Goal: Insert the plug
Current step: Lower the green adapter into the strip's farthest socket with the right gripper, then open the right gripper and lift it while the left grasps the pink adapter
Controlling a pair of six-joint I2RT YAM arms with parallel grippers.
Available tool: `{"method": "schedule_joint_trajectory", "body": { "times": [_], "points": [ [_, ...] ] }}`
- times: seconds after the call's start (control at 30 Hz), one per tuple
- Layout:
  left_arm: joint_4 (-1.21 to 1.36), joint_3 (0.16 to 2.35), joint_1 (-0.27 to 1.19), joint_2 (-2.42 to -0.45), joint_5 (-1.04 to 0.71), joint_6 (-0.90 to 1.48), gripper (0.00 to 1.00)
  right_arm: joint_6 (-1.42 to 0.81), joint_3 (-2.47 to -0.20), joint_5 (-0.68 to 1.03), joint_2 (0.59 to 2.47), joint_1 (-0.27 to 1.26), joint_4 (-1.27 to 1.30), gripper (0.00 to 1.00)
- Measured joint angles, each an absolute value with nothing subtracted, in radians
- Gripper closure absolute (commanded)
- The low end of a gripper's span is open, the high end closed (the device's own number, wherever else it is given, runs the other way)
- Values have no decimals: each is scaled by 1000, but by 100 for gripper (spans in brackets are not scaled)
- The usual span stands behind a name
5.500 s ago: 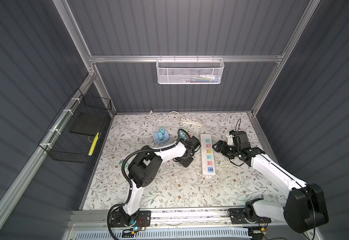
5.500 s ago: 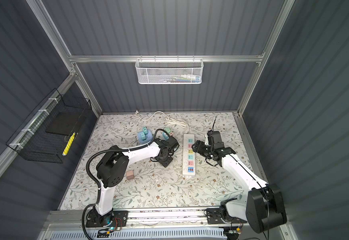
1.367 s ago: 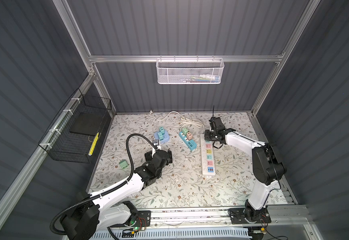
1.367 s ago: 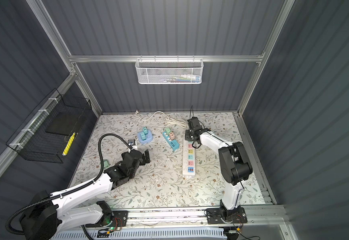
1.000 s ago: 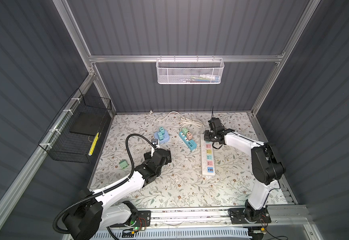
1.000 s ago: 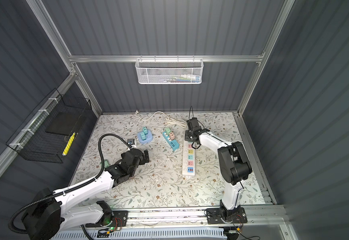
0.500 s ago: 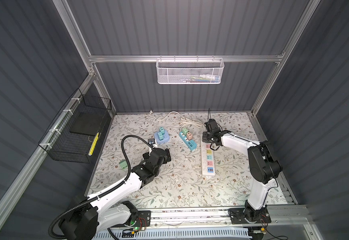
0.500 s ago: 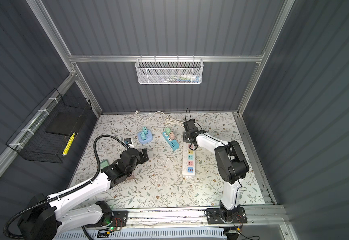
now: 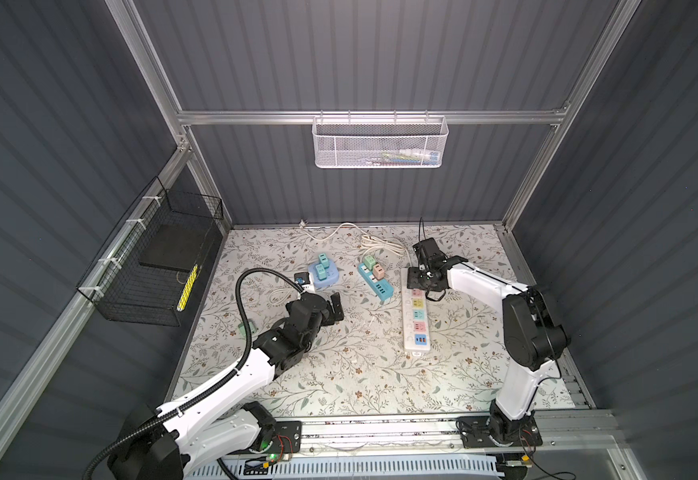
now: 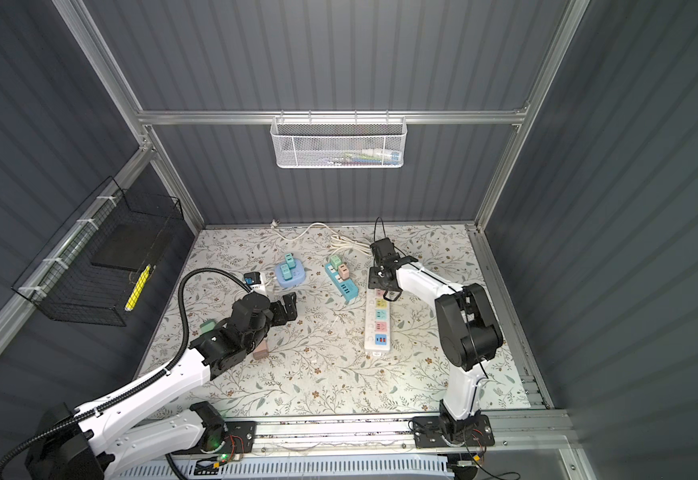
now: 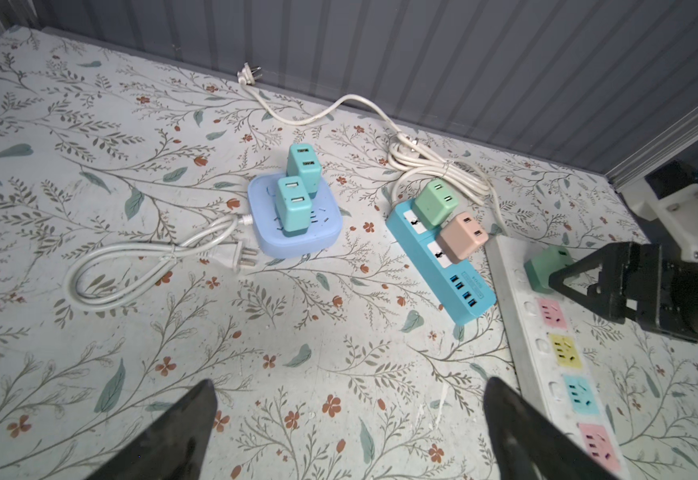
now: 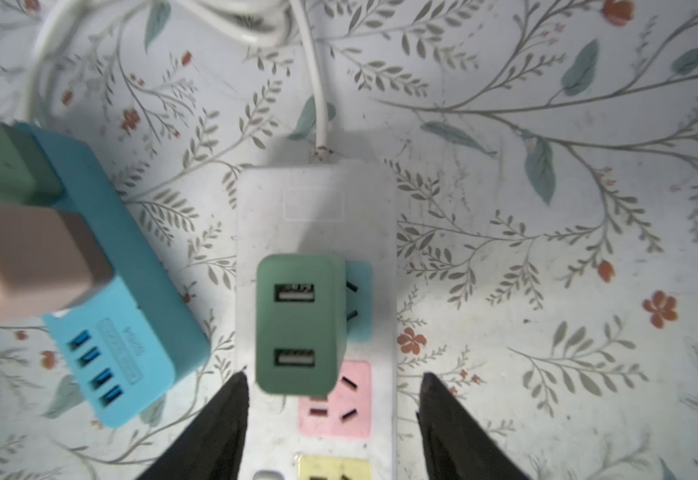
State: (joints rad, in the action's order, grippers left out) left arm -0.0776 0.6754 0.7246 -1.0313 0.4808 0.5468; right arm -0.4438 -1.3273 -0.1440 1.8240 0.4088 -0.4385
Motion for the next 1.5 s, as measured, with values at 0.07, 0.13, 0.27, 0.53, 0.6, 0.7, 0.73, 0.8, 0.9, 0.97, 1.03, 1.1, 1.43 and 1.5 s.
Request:
{"method": "schedule_joint_trajectory", "body": {
  "times": [0.07, 0.13, 0.27, 0.53, 0.6, 0.7, 0.73, 0.8, 0.9, 0.97, 1.03, 1.1, 1.43, 1.5],
  "points": [
    [-87, 694, 725, -1031, 482, 530, 0, -437, -1344, -141, 1786, 405, -443, 29],
    [-97, 708, 725, -1031, 493, 515, 0, -431, -1349, -138, 1756, 402, -443, 28],
    [-120, 736, 718, -1032, 532, 500, 0, -416, -1354, -123, 1739, 387, -443, 27],
    [-139, 762, 701, -1062, 602, 501, 0, -396, -1363, -96, 1774, 337, -461, 26],
    [-146, 770, 700, -1072, 606, 501, 0, -392, -1367, -89, 1788, 331, -463, 26],
    [-163, 787, 698, -1084, 609, 500, 0, -387, -1369, -77, 1803, 325, -464, 26],
    [-165, 792, 698, -1087, 610, 500, 0, -385, -1369, -76, 1806, 323, -464, 26],
    [-165, 796, 698, -1087, 611, 500, 0, -384, -1369, -73, 1812, 322, -464, 26],
    [-165, 799, 698, -1088, 611, 500, 0, -384, -1369, -74, 1821, 320, -459, 27],
    [-165, 799, 698, -1090, 610, 500, 0, -385, -1364, -78, 1826, 318, -449, 27],
    [-165, 799, 696, -1090, 610, 500, 0, -385, -1351, -79, 1828, 315, -437, 28],
    [-166, 799, 696, -1090, 610, 500, 0, -385, -1337, -83, 1836, 311, -428, 28],
    [-212, 801, 696, -1090, 615, 521, 0, -388, -1316, -84, 1843, 310, -379, 28],
    [-269, 809, 691, -1090, 626, 561, 0, -385, -1317, -86, 1832, 310, -395, 26]
  ]
}}
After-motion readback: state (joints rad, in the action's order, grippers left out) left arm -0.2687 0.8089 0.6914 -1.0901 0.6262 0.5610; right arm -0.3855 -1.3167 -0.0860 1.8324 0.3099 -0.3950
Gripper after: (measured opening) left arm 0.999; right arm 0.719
